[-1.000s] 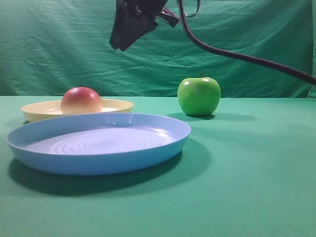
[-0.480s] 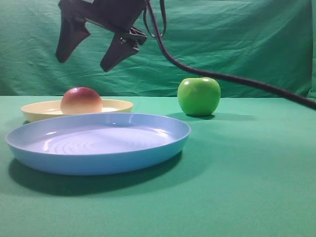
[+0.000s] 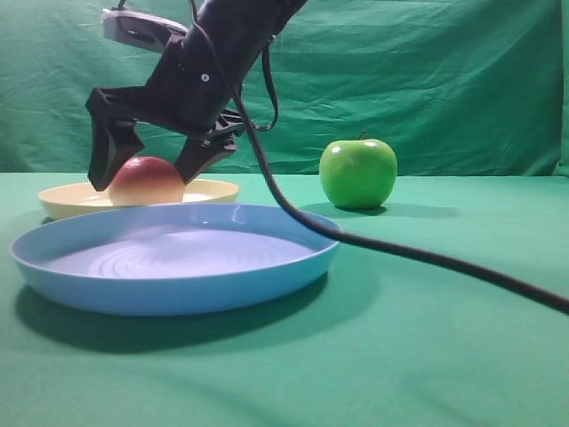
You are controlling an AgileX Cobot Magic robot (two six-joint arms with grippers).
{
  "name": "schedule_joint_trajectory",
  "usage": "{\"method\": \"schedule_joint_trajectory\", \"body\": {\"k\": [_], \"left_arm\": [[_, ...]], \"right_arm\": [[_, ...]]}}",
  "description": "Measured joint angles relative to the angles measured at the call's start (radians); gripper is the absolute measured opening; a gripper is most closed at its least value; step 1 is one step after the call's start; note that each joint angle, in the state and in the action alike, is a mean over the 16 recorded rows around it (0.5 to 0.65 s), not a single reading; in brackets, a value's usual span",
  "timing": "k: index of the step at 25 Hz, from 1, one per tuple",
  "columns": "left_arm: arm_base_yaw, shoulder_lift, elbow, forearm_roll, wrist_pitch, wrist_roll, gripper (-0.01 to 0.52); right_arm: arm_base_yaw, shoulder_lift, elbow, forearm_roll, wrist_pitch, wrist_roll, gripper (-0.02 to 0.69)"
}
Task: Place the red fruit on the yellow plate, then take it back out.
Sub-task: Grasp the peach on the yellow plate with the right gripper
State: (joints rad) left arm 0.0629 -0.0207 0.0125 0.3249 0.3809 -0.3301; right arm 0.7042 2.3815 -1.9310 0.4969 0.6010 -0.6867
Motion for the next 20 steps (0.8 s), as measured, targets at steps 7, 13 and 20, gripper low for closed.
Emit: {"method": "schedule_joint_trajectory", "body": {"k": [7, 13, 20], "left_arm": [[0.0, 0.0, 0.0, 0.0, 0.0, 0.0, 0.0], [0.0, 0.0, 0.0, 0.0, 0.0, 0.0, 0.0], [0.0, 0.0, 0.0, 0.0, 0.0, 0.0, 0.0]], "right_arm": [[0.0, -0.027, -0.009, -0.025, 0.082, 0.018, 0.307], [0.0, -0.132, -0.022, -0.122, 0.219, 0.115, 0.23], [0.0, -0.316, -0.034, -0.3, 0.442, 0.317, 0.216]]}}
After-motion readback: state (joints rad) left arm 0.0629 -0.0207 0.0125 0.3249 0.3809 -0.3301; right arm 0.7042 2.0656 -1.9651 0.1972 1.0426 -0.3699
